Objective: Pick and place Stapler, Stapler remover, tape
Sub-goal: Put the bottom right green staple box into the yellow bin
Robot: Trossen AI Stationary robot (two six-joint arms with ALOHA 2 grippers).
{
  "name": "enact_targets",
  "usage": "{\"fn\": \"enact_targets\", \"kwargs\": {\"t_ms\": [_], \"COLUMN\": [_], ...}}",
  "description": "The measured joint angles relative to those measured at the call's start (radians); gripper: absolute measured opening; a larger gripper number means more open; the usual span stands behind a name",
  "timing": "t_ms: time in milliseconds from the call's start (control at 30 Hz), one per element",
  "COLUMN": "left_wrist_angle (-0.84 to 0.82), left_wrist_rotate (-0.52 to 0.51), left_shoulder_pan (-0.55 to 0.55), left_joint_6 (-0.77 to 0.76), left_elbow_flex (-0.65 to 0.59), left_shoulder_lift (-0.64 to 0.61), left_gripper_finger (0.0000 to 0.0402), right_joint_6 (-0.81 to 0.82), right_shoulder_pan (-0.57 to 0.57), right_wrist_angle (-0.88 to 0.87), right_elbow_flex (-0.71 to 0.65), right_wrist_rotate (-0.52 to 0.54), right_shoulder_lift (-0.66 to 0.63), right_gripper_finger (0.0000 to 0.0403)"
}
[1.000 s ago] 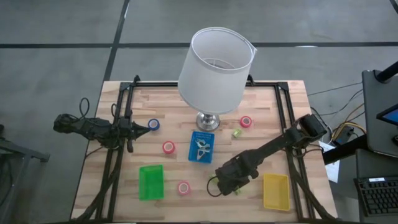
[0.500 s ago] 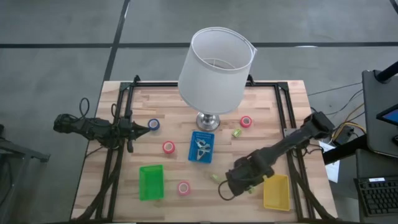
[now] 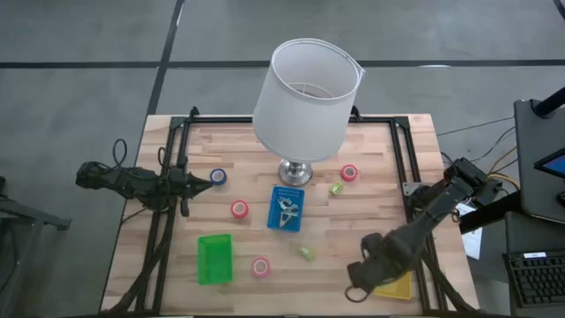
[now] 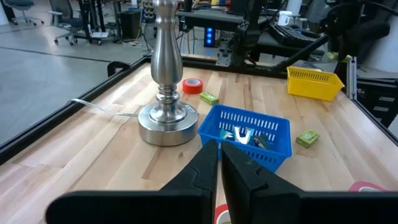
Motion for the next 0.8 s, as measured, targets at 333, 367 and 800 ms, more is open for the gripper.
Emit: {"fn": "enact_targets", "kwargs": {"t_ms": [333,367,800], "left_wrist_angle": [0.0,0.0,0.0], "left_wrist_rotate": [0.0,0.0,0.0], "left_shoulder_pan": [0.0,0.0,0.0], "left_joint_6": [0.0,0.0,0.0], "left_elbow_flex": [0.0,0.0,0.0], "left_shoulder_lift": [0.0,0.0,0.0], "left_gripper_finger": [0.0023,0.0023,0.0023], "right_joint_6": [0.124,0.134,0.201], "right_shoulder_pan": [0.08,0.087,0.124], "right_wrist_angle": [0.006,0.006,0.058], "right_elbow_flex": [-0.037,-0.04,-0.085], "right_wrist_rotate": [0.0,0.0,-0.002], "right_shoulder_lift": [0.0,0.0,0.0], "right_gripper_finger": [0.0112,0.0112,0.0114]}}
